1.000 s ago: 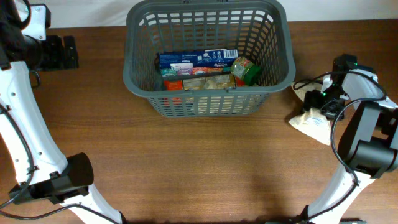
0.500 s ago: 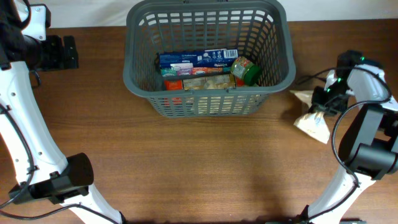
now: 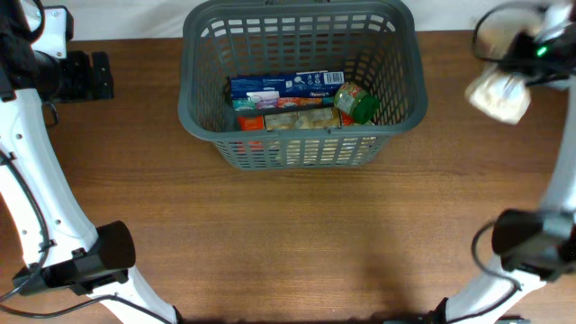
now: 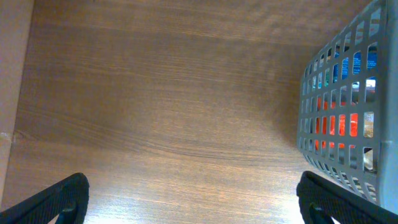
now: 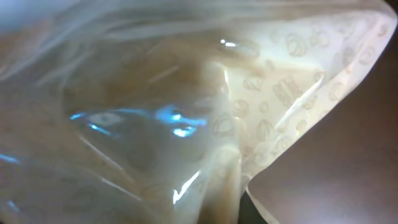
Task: Pack container
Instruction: 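Lift the crumpled bag and drop it into the basket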
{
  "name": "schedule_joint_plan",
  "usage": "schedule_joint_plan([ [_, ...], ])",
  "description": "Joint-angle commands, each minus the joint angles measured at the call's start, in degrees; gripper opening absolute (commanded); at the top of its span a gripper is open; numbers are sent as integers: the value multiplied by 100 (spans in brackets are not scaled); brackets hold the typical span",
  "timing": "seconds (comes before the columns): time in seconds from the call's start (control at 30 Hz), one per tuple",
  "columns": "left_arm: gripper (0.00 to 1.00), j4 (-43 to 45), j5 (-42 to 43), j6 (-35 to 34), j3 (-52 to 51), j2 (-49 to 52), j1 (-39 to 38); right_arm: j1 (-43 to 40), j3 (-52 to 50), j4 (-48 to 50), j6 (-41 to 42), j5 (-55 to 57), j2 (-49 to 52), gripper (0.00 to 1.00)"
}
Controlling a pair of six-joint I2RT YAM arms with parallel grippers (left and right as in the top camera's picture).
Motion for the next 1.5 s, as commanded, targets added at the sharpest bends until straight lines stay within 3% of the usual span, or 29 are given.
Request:
schedule_joint_plan([
  [0.0,99,-2,-20,-70,-22,-17,0,457,745,26,13,-361,-597,4],
  [0.13,99,-2,-20,-70,-22,-17,0,1115,953,63,-39,-374,-713,4],
  [0.4,99,-2,-20,-70,-22,-17,0,2916,793,109,-1950,-739,-334,4],
  [0.57,99,-4,-20,-70,-22,-17,0,3670,793,129,-2524,-721,302,4],
  [1.13,99,-4,-20,-70,-22,-17,0,4059,785,-422,-2315,-704,2559,5],
  [1.2,99,-2,-20,-70,-22,-17,0,4063,785,-457,-2282,-721,2590,16],
  [1.23,99,-2,-20,-70,-22,-17,0,4063,785,-461,-2223,-721,2590,44],
  [1.27,99,-4,-20,-70,-22,-17,0,4063,787,-479,-2190,-721,2577,61],
  [1.37,99,-4,-20,-70,-22,-17,0,4050,820,-577,-1978,-721,2409,81],
  [1.47,99,-4,-20,-70,-22,-17,0,4050,1038,-695,-1923,-699,2135,88],
])
